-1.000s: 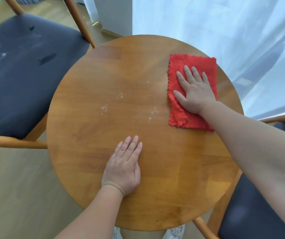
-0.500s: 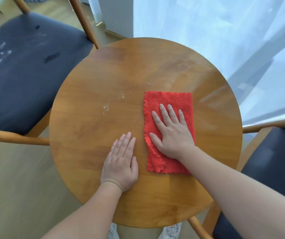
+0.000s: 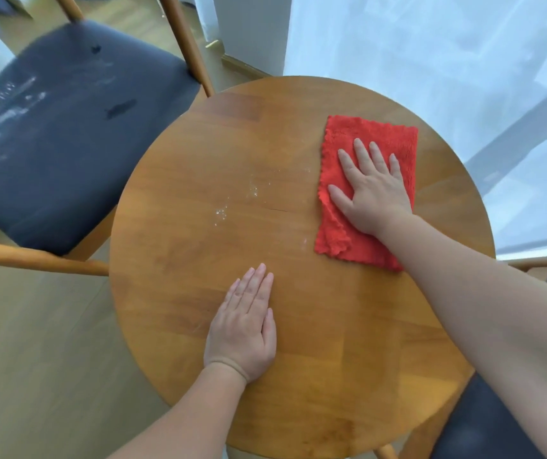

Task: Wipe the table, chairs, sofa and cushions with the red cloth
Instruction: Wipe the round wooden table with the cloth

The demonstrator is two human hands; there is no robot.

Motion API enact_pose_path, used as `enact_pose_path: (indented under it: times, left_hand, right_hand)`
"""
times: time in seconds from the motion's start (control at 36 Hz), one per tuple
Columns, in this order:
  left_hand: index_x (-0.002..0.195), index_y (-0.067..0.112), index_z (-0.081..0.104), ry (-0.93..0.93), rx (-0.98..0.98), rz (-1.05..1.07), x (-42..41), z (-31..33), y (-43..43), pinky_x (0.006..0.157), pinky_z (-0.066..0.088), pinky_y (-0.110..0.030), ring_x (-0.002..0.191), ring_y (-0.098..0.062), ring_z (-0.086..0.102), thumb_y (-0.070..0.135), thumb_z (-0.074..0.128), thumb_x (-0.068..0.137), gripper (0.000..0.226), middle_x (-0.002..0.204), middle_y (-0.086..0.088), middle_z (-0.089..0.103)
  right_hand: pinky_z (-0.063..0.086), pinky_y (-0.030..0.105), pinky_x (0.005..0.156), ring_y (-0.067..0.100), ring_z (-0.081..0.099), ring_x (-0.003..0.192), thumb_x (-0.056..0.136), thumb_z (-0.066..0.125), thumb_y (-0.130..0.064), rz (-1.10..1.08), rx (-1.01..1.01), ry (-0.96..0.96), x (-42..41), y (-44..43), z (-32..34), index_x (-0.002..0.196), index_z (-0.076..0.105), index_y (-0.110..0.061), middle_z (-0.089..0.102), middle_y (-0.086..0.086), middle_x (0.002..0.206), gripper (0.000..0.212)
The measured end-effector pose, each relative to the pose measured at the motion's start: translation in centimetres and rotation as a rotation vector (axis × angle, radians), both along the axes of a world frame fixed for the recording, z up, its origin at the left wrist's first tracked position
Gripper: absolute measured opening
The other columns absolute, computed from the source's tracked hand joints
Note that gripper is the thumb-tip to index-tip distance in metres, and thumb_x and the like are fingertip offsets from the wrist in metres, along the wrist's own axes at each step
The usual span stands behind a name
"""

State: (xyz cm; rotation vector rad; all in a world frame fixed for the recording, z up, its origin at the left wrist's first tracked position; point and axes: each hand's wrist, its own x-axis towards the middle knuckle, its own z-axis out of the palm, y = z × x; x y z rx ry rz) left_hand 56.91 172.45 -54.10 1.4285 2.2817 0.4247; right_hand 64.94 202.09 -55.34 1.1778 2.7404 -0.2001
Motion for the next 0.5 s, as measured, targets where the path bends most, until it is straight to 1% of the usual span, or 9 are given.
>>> enact_pose_path:
  times: [0.19,0.31,0.39,0.5]
  left_hand:
    - [0.139,0.008,0.045,0.015,0.012,-0.020,-0.1,-0.3,-0.1,0.117,0.016,-0.031,0.142,-0.012,0.023,0.020,0.035,0.090,0.052,0.150,-0.003,0.034]
    - [0.141,0.006,0.042,0.017,0.015,0.040,0.0,-0.4,-0.1,0.117,0.013,-0.031,0.143,-0.013,0.019,0.022,0.034,0.090,0.053,0.151,-0.005,0.033]
    - [0.139,0.006,0.045,0.010,0.024,0.042,0.0,-0.4,-0.1,0.117,0.013,-0.030,0.142,-0.012,0.021,0.022,0.034,0.091,0.052,0.150,-0.004,0.034]
    - [0.138,0.005,0.046,0.020,0.041,0.026,-0.1,-0.5,0.0,0.116,0.016,-0.032,0.142,-0.014,0.022,0.020,0.034,0.090,0.052,0.149,-0.006,0.036]
  right_hand:
    - [-0.002,0.049,0.119,0.023,-0.002,0.149,0.086,0.014,-0.068,-0.047,-0.002,0.020,-1.9,4.1,0.1,0.153,0.010,-0.032,0.001,0.000,0.162,0.077]
    - [-0.001,0.049,0.119,0.023,-0.002,0.149,0.086,0.014,-0.068,-0.043,-0.005,0.018,-2.6,5.9,0.2,0.153,0.010,-0.031,0.001,0.001,0.162,0.077]
    - [-0.001,0.050,0.119,0.025,-0.002,0.149,0.085,0.014,-0.068,-0.056,0.003,0.023,-3.4,6.8,0.2,0.153,0.010,-0.030,0.001,0.002,0.162,0.078]
    - [-0.002,0.050,0.119,0.027,-0.002,0.149,0.085,0.012,-0.068,-0.068,0.006,0.020,-4.6,6.7,0.0,0.154,0.009,-0.028,0.001,0.004,0.162,0.080]
